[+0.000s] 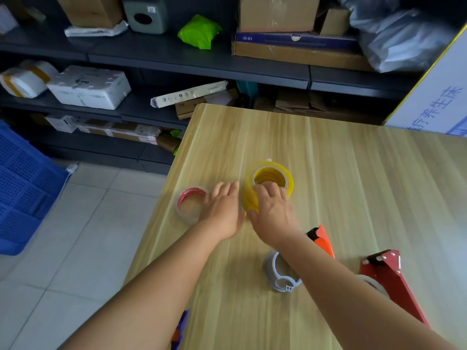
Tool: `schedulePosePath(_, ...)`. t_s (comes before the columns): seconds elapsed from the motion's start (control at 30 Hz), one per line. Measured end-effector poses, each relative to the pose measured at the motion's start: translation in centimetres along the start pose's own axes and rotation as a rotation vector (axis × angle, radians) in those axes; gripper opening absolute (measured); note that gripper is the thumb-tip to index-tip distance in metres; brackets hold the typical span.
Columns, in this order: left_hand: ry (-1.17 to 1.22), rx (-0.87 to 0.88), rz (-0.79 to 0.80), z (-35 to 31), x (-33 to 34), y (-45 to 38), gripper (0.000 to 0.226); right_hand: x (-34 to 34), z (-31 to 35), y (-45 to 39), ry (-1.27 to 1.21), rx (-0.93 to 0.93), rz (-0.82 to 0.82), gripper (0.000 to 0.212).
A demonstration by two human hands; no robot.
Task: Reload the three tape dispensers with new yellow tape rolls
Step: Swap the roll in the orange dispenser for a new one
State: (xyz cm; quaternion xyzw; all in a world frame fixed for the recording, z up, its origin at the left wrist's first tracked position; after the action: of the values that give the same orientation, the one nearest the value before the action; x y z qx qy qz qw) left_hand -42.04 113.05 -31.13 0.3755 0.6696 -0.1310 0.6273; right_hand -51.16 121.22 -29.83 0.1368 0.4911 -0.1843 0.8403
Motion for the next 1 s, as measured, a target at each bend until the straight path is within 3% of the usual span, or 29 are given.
schedulePosePath(0.23, 0.359, -0.089, 0.056, -2.5, -0.6, -2.3, 0.062, 0.4, -2.9, -1.7, 0.103, 0.093, 0.097, 0.045)
schedulePosePath(0.43, 0.499, -0.164, 0.033, -2.6, -0.9, -2.6, 0.054, -0.1, -3.2, -2.3, 0.024, 0.061, 0.024, 0.033)
schedulePosePath(0.63, 0.717, -0.213, -0.082, -2.7, -2.4, -1.7, 0.039, -2.0, -3.2, 0.0, -0.057, -0.083, -0.157, 0.028)
schedulePosePath(0.8, 0.948, -0.199, -0.019, -3.0, -2.8, -0.2, 0.062, -3.4, -3.4, 2.3, -0.082, -0.225, -0.249, 0.029)
schedulePosePath(0.93, 1.064, -0.224, -0.003, -4.3, -2.5, 2.5, 0.053, -4.1, -3.8, 4.9, -0.097, -0.219, -0.226, 0.03)
schedulePosePath(1.0, 1.09, -0.243, 0.002, -5.3, -2.1, 4.0, 0.061, -4.3, -3.5, 6.2, -0.103, -0.214, -0.229, 0.034)
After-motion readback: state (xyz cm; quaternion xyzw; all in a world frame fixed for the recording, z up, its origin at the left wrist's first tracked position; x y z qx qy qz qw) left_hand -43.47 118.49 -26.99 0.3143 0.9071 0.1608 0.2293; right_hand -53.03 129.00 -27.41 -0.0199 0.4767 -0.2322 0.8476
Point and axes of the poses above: each hand's wrist, its own y-axis away from the middle knuckle, its own x-axis out of the palm, z = x × y, the point moved 2 cm from there along -y, towards the middle knuckle, and after that the axes turned 9 degrees about -y, right-handed, at the moved point
